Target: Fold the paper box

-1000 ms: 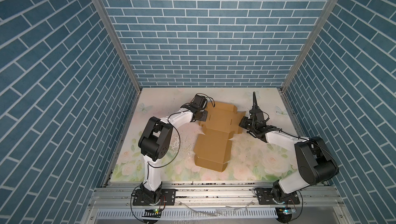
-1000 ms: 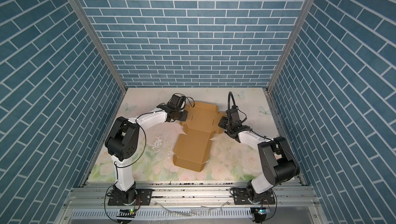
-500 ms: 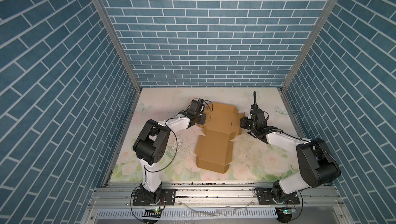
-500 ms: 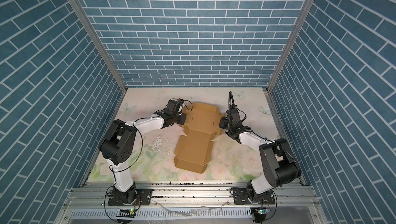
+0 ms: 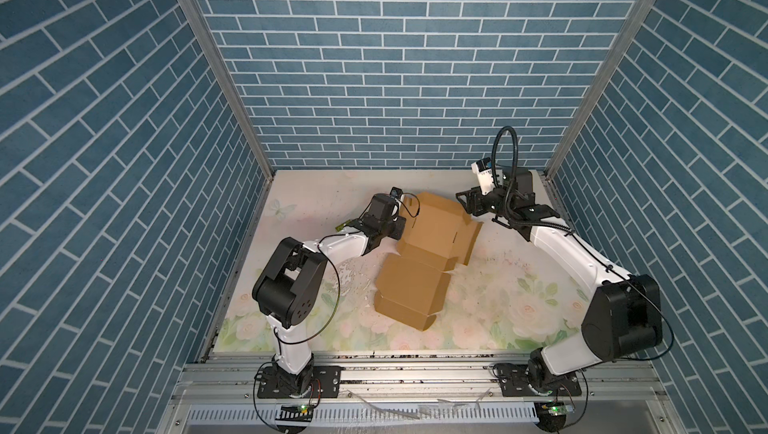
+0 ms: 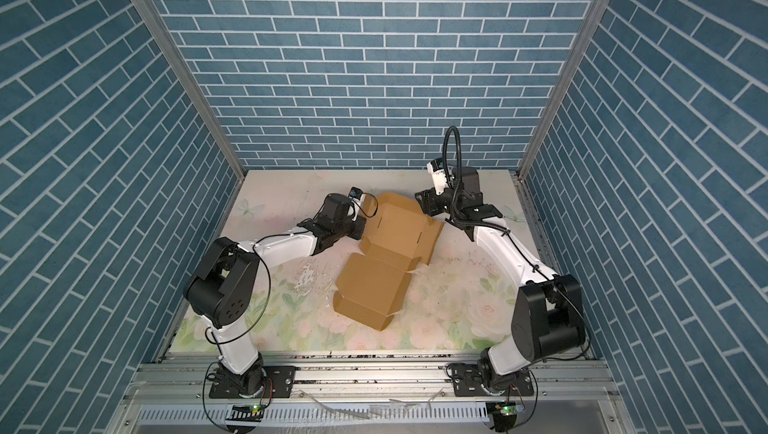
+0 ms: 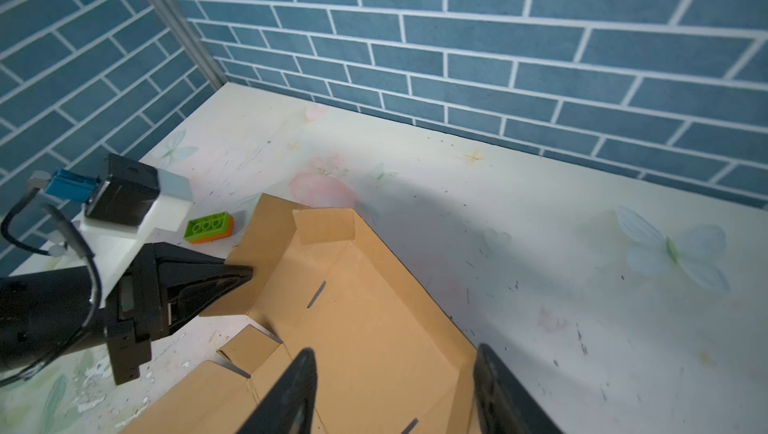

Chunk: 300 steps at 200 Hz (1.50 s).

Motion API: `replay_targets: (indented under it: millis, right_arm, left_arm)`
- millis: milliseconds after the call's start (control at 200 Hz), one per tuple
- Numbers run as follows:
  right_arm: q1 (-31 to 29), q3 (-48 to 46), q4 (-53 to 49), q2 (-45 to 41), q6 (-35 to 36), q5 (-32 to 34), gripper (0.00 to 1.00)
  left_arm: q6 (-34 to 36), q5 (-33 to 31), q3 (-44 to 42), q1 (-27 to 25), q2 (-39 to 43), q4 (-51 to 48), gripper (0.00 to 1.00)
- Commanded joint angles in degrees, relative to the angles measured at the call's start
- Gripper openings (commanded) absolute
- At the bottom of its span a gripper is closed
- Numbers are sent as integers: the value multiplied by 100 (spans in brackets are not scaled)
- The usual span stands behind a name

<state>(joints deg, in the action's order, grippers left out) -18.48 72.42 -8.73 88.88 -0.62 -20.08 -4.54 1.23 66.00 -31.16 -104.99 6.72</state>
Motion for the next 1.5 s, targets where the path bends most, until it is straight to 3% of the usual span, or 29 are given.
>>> replay_targets:
  millis: [0, 160, 705, 1145, 1495]
  right_arm:
    - [-6, 492, -1201, 496, 1080, -625, 59]
    - [-3, 885, -1553, 887, 1573, -635, 58]
    - [-4, 1364, -1682, 1523, 2457, 560, 56]
    - [-8, 1606, -2159, 1921, 2792, 232, 49]
    - [-223, 1286, -1856, 1776, 2811, 616, 20]
  left_arm:
    - [201, -35, -5, -98, 48, 289, 0]
    - [313, -31, -16, -168, 62, 284, 0]
    - [420, -123, -164, -417, 146, 388, 0]
    - [380, -221, -81, -424, 96, 435, 0]
    - [129, -299, 44, -419, -49, 487, 0]
